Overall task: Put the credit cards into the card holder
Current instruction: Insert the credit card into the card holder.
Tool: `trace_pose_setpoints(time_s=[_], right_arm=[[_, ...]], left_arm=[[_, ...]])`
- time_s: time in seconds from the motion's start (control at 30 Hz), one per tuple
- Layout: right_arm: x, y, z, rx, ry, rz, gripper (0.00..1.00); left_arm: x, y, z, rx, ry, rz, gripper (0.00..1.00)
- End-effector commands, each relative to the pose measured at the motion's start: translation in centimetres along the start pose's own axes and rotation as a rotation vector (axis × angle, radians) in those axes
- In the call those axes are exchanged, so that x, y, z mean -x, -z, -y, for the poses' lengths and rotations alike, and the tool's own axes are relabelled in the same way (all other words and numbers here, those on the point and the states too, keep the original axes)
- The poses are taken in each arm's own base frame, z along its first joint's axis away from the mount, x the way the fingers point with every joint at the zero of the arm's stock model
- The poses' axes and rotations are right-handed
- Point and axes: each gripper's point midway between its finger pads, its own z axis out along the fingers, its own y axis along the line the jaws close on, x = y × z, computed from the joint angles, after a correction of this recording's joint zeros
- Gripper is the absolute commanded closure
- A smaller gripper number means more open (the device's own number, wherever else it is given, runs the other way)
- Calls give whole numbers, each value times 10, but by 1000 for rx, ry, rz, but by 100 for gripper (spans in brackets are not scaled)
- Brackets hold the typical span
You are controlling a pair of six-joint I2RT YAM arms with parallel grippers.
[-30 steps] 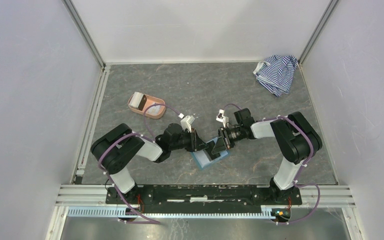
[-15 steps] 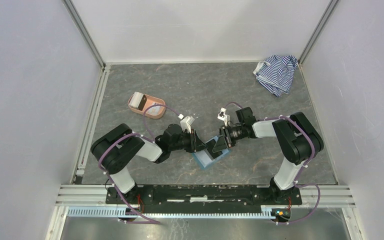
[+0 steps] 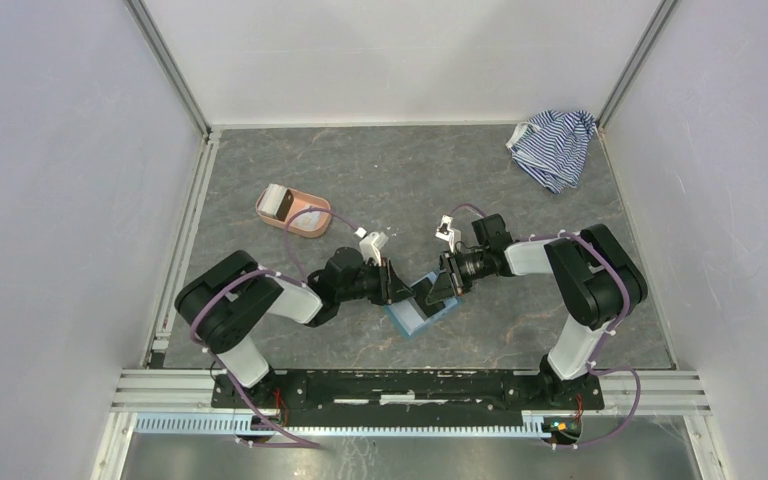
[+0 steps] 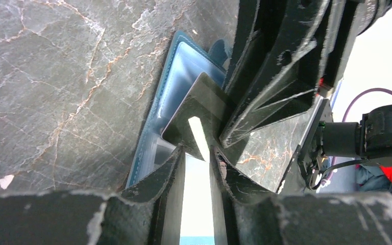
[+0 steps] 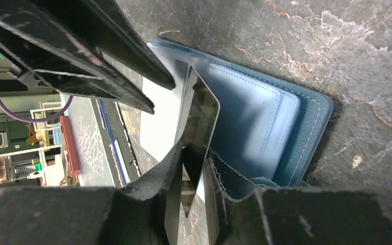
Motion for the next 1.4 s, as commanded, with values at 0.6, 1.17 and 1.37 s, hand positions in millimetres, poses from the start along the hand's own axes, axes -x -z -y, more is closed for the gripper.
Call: trace_pose_setpoints(time_s=[0.6,1.17,1.37], right_arm=[[1,-5,13,-65,-16,-14,75],[-1,-6,15,-69,-8,-24,75],[-2,-6,16,-69,-8,-28,75]], left_arm=[[50,-4,13,-19,-184,21,56],[24,-26,3,-177,-157,-192,57],[18,-26,8,-225,-146,-216,59]])
